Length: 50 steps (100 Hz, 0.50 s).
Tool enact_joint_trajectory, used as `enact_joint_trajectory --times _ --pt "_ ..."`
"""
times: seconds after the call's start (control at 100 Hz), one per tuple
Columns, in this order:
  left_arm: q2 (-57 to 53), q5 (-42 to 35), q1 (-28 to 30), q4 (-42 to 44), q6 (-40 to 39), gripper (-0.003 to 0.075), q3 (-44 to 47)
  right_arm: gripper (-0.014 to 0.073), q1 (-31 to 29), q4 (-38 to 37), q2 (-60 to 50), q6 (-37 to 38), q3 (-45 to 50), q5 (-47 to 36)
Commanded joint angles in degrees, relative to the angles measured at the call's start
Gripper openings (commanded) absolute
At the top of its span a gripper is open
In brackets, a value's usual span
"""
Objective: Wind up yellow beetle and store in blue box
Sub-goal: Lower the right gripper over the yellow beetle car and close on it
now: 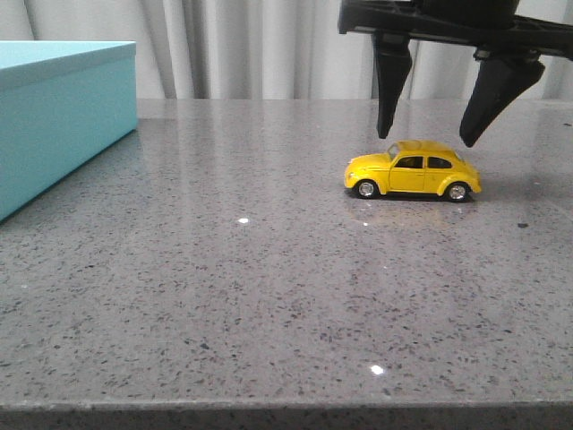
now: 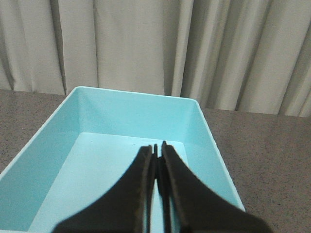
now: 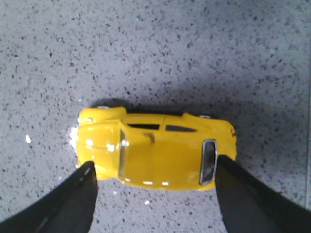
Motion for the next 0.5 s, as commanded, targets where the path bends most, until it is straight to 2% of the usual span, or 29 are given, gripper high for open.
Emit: enact_joint_trajectory --times 0.0,0.49 --pt "0.71 -4.77 -0.25 -0.48 -0.42 -0.0019 -1.69 0.0509 0.08 -1.93 -2.48 1.27 -1.94 -2.33" --pt "0.71 -4.77 -0.25 -0.48 -0.42 -0.0019 -1.69 0.0509 0.08 -2.6 0.39 2.51 -1.94 -0.65"
